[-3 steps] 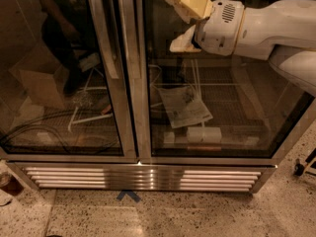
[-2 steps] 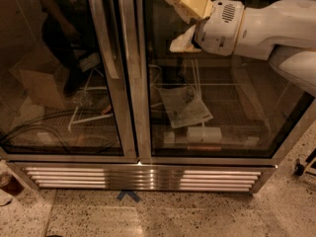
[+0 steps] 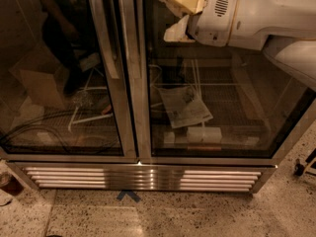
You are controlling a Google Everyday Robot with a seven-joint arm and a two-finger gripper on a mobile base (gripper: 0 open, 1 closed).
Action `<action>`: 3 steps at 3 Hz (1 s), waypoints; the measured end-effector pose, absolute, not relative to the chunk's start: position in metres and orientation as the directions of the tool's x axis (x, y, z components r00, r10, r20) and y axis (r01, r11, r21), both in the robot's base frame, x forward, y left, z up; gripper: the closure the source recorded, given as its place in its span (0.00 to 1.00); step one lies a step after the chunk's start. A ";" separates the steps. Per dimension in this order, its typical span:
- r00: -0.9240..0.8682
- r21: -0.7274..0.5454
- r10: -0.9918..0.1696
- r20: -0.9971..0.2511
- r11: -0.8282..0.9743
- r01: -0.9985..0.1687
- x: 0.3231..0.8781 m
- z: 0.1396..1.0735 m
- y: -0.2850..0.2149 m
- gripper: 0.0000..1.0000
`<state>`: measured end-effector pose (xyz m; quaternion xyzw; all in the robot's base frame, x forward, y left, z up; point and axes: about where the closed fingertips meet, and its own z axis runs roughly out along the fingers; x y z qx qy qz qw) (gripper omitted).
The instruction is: Place 7up can into top drawer
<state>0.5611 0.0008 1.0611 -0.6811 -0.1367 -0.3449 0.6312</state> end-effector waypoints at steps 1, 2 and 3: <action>0.703 -0.739 -0.232 0.672 -0.157 0.655 0.563 1.069 0.010 0.00; 0.708 -0.732 -0.200 0.677 -0.092 0.674 0.566 1.082 0.041 0.00; 0.708 -0.732 -0.200 0.677 -0.092 0.675 0.566 1.082 0.041 0.00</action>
Offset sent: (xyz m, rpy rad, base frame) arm 0.0079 0.0325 0.0207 0.0153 -0.0635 0.0795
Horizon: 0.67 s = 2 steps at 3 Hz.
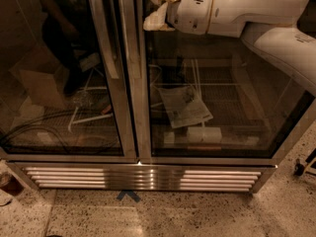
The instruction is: Place 7up can into top drawer
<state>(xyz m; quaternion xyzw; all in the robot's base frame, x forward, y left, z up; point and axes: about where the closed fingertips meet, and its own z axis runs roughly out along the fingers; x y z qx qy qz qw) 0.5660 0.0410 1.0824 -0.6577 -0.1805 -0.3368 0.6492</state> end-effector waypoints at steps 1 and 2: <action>0.708 -0.732 -0.200 0.677 -0.092 0.675 0.566 1.082 0.041 0.21; 0.708 -0.732 -0.200 0.677 -0.092 0.675 0.566 1.082 0.041 0.16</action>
Offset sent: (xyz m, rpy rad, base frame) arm 0.0000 0.0000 0.0000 0.0000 0.0000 0.0001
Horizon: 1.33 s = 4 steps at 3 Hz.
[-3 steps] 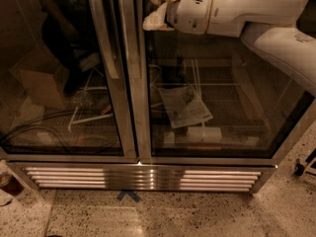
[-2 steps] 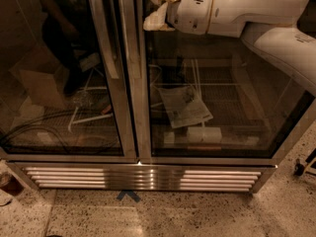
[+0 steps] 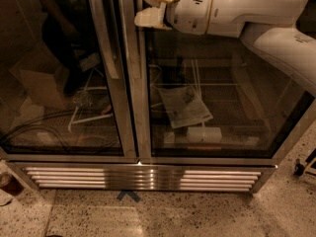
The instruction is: Place 7up can into top drawer
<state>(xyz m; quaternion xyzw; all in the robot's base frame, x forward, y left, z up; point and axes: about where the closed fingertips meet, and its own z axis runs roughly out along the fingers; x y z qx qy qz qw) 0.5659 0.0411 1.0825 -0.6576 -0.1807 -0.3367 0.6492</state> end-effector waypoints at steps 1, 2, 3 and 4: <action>0.708 -0.732 -0.200 0.677 -0.092 0.675 0.566 1.082 0.041 0.17; 0.708 -0.732 -0.200 0.678 -0.092 0.675 0.566 1.083 0.041 0.29; 0.708 -0.732 -0.200 0.678 -0.092 0.675 0.566 1.083 0.041 0.33; 0.708 -0.732 -0.200 0.678 -0.092 0.675 0.566 1.083 0.041 0.33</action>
Offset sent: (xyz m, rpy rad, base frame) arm 0.0000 0.0000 0.0000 0.0000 0.0000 0.0000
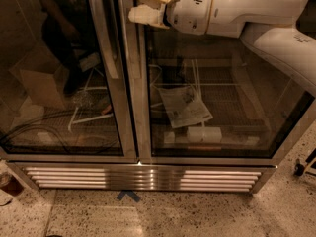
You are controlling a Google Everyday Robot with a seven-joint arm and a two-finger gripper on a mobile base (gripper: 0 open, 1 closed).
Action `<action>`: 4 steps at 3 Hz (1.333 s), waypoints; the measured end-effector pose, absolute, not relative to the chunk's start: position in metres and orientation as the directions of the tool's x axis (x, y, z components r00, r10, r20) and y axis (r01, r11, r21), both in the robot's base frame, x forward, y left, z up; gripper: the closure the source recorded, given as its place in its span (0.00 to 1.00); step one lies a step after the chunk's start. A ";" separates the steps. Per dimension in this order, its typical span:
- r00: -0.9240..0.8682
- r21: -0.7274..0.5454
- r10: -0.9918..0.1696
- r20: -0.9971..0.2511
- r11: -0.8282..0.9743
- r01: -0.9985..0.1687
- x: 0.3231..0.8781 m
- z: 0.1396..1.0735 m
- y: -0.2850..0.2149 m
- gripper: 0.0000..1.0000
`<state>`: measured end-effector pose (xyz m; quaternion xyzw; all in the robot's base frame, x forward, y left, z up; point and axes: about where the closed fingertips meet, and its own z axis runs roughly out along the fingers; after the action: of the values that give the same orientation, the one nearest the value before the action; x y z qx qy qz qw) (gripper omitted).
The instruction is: Place 7up can into top drawer
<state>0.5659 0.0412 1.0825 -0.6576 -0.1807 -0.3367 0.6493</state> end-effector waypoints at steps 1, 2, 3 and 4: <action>0.707 -0.731 -0.194 0.680 -0.100 0.675 0.573 1.076 0.043 0.24; 0.708 -0.732 -0.194 0.679 -0.104 0.673 0.575 1.073 0.042 0.22; 0.710 -0.734 -0.193 0.677 -0.121 0.668 0.579 1.065 0.036 0.21; 0.709 -0.734 -0.191 0.678 -0.126 0.668 0.581 1.063 0.036 0.21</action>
Offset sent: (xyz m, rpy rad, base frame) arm 0.0038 0.0012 -0.0050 -0.0009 0.0035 -0.0030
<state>0.5811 0.0355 1.0628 -0.6703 -0.1776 -0.3373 0.6367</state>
